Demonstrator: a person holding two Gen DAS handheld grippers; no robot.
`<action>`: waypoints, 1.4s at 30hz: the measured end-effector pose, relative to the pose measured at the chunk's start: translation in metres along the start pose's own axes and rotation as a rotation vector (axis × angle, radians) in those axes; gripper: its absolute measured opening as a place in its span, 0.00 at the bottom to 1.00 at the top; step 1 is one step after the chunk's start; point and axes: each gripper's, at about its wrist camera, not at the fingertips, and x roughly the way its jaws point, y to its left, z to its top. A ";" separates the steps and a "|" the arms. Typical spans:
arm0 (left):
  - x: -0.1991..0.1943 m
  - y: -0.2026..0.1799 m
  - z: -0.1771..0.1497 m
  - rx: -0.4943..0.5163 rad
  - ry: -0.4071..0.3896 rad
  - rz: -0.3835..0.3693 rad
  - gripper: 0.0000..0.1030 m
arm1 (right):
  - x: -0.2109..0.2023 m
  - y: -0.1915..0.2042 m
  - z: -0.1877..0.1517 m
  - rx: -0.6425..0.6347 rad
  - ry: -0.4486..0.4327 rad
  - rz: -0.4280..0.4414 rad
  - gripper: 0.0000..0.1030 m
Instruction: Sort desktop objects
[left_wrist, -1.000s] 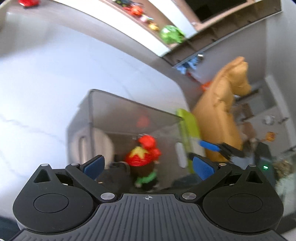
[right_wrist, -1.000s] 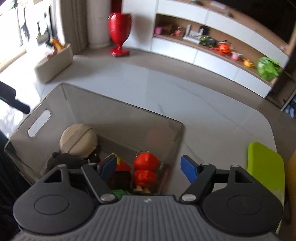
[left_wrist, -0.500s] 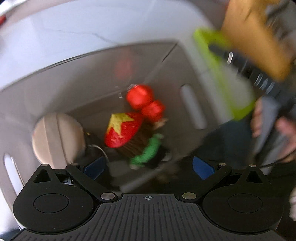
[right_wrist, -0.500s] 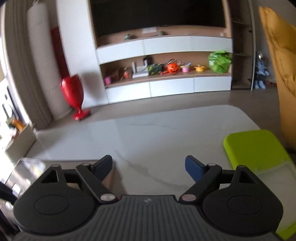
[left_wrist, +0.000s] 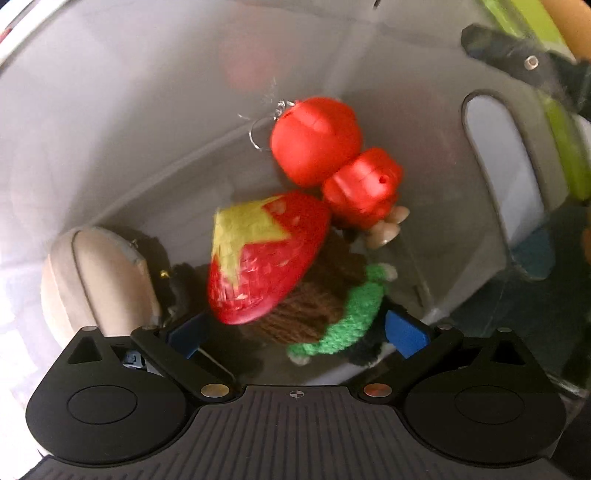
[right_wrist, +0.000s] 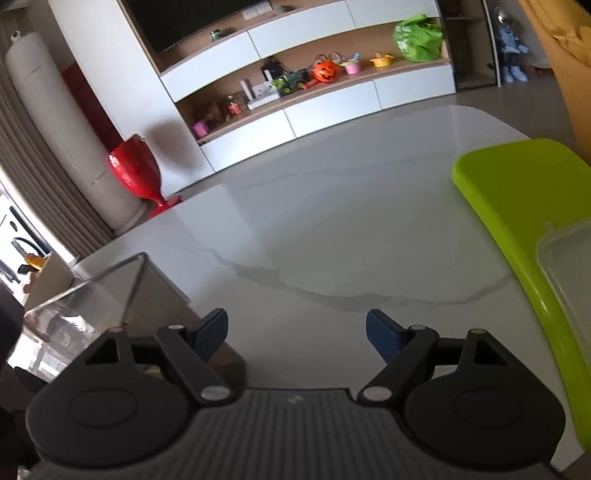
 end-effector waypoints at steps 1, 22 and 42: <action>0.001 0.000 -0.001 0.002 -0.002 -0.001 1.00 | 0.000 -0.001 0.000 0.005 0.001 0.003 0.82; -0.050 0.058 -0.028 -0.105 -0.084 -0.039 0.91 | 0.010 -0.002 -0.001 0.031 0.026 0.001 0.87; -0.062 0.080 -0.056 -0.156 -0.054 -0.115 0.93 | 0.020 0.005 -0.011 0.000 0.034 0.006 0.87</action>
